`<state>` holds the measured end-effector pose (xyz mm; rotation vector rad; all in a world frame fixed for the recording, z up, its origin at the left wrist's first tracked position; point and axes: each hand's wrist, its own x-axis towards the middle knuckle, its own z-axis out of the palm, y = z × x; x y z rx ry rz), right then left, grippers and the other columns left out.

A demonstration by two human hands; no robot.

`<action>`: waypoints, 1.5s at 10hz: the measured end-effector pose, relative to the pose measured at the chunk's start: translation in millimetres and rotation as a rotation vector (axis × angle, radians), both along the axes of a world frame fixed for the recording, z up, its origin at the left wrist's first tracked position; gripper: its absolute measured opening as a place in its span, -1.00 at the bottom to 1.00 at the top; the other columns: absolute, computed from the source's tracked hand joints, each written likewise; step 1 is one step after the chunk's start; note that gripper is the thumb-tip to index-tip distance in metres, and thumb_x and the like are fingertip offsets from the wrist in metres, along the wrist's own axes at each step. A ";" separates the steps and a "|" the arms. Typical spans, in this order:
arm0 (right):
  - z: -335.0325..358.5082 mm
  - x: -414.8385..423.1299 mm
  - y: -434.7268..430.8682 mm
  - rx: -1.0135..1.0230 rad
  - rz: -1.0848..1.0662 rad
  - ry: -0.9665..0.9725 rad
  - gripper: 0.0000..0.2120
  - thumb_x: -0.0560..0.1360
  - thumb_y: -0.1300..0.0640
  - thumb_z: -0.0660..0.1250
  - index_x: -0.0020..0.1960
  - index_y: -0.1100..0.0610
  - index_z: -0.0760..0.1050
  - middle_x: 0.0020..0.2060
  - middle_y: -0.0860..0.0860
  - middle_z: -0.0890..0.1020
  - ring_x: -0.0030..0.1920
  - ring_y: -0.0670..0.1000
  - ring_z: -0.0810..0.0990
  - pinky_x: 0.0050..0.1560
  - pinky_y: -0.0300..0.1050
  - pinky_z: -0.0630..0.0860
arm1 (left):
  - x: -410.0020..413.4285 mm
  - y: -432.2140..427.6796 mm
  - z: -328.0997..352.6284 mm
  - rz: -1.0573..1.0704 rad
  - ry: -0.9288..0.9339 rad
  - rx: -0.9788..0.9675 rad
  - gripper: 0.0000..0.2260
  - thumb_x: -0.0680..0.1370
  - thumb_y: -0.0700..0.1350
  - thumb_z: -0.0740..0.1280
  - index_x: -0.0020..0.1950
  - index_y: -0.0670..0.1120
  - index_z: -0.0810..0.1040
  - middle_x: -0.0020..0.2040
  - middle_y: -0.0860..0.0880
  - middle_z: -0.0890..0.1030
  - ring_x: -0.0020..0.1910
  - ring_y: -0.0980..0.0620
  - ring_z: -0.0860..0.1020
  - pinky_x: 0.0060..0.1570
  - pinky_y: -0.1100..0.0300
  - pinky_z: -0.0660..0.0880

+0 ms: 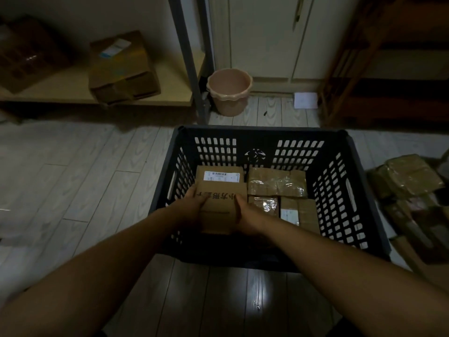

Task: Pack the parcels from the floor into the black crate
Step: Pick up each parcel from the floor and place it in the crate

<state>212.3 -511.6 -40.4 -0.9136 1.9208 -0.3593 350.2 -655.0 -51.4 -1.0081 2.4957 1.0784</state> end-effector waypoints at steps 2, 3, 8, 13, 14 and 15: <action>-17.5 7.5 -1.2 0.084 0.153 0.035 -0.35 0.52 0.10 0.34 0.50 0.13 0.11 0.45 0.20 0.25 0.38 0.16 0.32 0.36 -0.06 0.28 | -0.1 -5.2 -17.0 -0.097 -0.185 -0.021 -0.34 0.56 0.24 0.14 0.52 0.18 -0.18 0.52 -0.17 0.13 0.40 -0.26 0.27 0.38 -0.13 0.26; -18.0 14.0 -3.9 0.069 0.245 0.013 -0.48 0.55 0.14 0.29 0.45 0.20 0.21 0.41 0.21 0.32 0.36 0.16 0.35 0.27 -0.16 0.28 | 6.2 -4.2 -26.9 0.040 -0.328 0.068 -0.40 0.59 0.21 0.09 0.54 0.03 -0.03 0.50 -0.22 0.18 0.42 -0.25 0.25 0.40 -0.07 0.22; 55.6 -1.8 5.6 0.087 0.181 0.086 -0.69 0.55 0.12 0.26 0.27 0.17 0.46 0.22 0.13 0.52 0.17 0.13 0.51 0.10 -0.15 0.41 | 4.4 7.1 90.2 -0.081 -0.264 0.128 -0.56 0.55 -0.06 0.31 0.41 -0.05 0.31 0.40 -0.12 0.36 0.34 -0.11 0.38 0.23 0.23 0.38; 472.8 2.3 143.6 0.102 -0.226 0.270 -0.62 0.54 -0.04 0.23 0.30 0.09 0.42 0.27 0.17 0.46 0.21 0.15 0.47 0.14 -0.12 0.41 | -7.3 52.4 493.6 -0.408 -0.155 0.048 -0.61 0.51 -0.02 0.37 0.31 -0.08 0.45 0.26 -0.07 0.49 0.22 -0.04 0.48 0.25 0.07 0.41; 533.6 5.9 183.5 0.130 -0.319 0.348 -0.46 0.54 -0.10 0.23 0.44 0.12 0.28 0.39 0.17 0.35 0.33 0.17 0.38 0.25 -0.05 0.35 | -21.1 75.2 555.7 -0.430 -0.126 0.034 -0.47 0.51 -0.01 0.36 0.44 -0.06 0.29 0.34 0.02 0.38 0.30 0.02 0.39 0.27 0.19 0.31; 580.9 -0.3 229.5 0.159 -0.374 0.445 -0.40 0.56 -0.09 0.20 0.51 0.12 0.14 0.46 0.15 0.26 0.40 0.17 0.29 0.31 -0.04 0.29 | -45.1 110.6 606.5 -0.503 -0.133 -0.109 -0.31 0.52 0.09 0.31 0.53 -0.07 0.07 0.54 -0.11 0.12 0.48 -0.08 0.17 0.39 0.13 0.15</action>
